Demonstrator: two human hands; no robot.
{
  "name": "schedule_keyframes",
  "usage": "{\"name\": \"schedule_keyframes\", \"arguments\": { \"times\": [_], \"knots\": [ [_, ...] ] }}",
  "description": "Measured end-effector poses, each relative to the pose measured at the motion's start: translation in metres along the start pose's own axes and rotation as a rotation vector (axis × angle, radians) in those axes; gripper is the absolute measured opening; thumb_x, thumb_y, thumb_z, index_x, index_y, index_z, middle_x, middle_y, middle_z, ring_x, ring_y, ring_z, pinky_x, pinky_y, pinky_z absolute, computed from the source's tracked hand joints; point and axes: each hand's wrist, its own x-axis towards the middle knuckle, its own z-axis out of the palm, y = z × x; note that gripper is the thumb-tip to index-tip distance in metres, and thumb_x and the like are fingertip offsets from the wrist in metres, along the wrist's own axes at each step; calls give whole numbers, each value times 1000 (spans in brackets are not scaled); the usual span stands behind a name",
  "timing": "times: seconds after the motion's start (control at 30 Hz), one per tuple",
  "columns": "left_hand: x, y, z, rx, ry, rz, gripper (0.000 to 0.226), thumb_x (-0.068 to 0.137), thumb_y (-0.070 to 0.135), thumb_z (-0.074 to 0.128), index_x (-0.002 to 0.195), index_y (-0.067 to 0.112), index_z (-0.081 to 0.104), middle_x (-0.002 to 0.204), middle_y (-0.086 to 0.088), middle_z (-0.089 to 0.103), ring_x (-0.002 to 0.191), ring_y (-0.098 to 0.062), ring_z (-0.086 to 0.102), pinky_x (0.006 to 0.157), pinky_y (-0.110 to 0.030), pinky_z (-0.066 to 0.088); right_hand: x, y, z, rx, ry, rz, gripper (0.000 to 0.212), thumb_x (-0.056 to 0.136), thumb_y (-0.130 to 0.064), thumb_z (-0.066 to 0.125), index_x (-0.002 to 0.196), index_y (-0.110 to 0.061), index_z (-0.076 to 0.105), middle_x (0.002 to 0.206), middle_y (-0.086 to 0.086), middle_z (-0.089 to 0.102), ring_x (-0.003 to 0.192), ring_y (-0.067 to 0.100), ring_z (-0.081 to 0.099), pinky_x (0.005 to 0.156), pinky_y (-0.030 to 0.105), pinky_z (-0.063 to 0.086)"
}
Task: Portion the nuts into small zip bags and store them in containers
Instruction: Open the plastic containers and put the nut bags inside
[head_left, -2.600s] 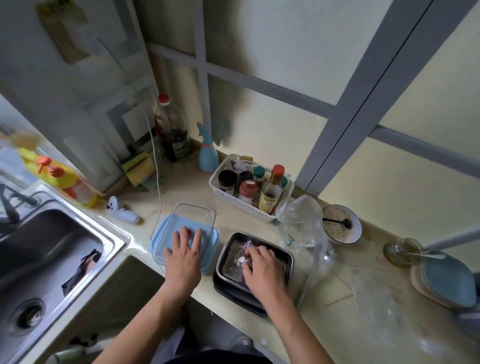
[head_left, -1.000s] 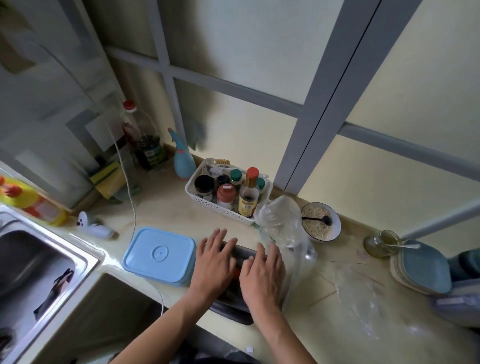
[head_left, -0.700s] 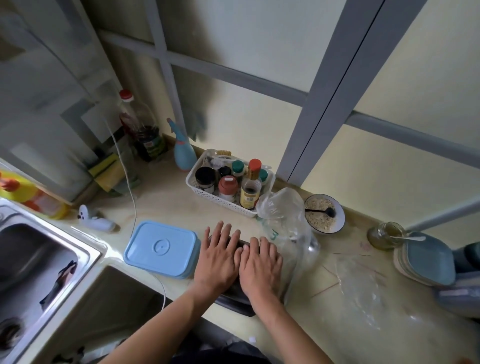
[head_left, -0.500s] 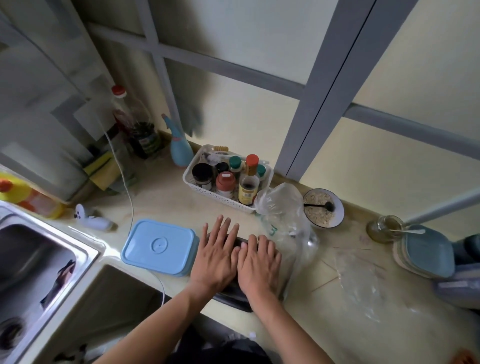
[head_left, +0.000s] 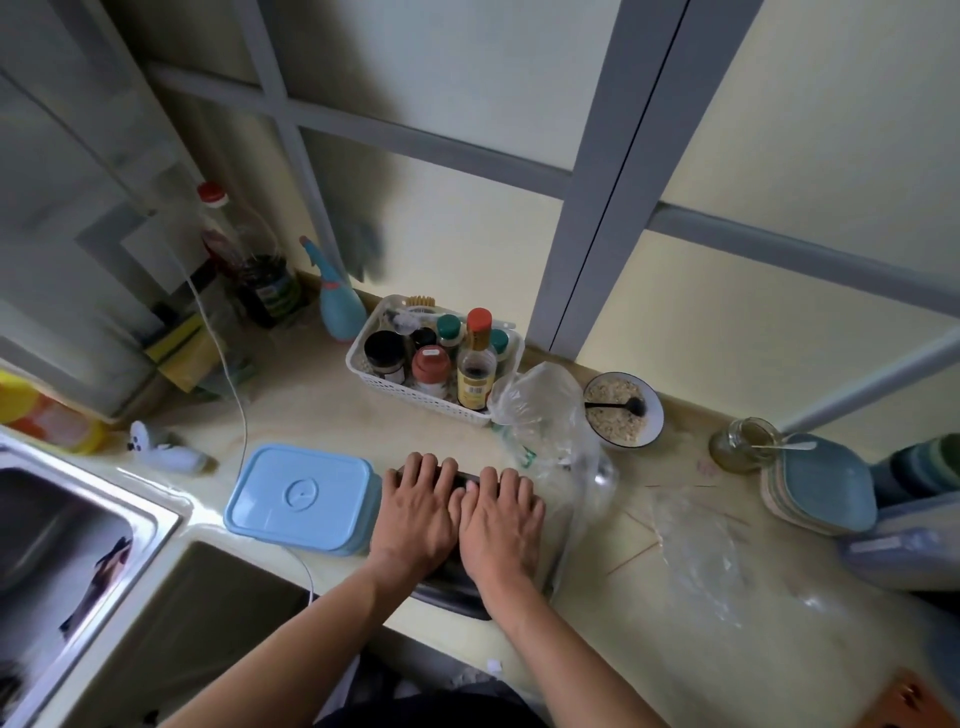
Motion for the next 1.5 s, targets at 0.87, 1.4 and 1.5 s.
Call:
{"name": "schedule_keyframes", "arguments": {
  "times": [0.87, 1.4, 1.5],
  "knots": [
    [14, -23, 4, -199, 117, -122, 34, 104, 34, 28, 81, 16, 47, 74, -7, 55, 68, -29, 52, 59, -43, 46, 2, 13, 0, 95, 119, 178, 39, 104, -41, 44, 82, -12, 59, 71, 7, 55, 48, 22, 58, 39, 28, 39],
    [-7, -23, -7, -419, 134, -171, 16, 97, 23, 45, 103, 12, 54, 102, -7, 58, 85, -29, 58, 73, -43, 50, -15, 20, 2, 493, -35, 424, 37, 102, -51, 41, 98, -15, 48, 93, 7, 64, 80, 27, 61, 66, 39, 51],
    [-36, -18, -17, -529, 223, -177, 24, 91, 17, 53, 115, 14, 54, 113, -2, 52, 95, -24, 53, 82, -38, 47, -16, 19, 1, 525, -27, 435, 34, 102, -48, 43, 98, -15, 48, 95, 9, 65, 78, 26, 59, 66, 38, 48]
  ]
}}
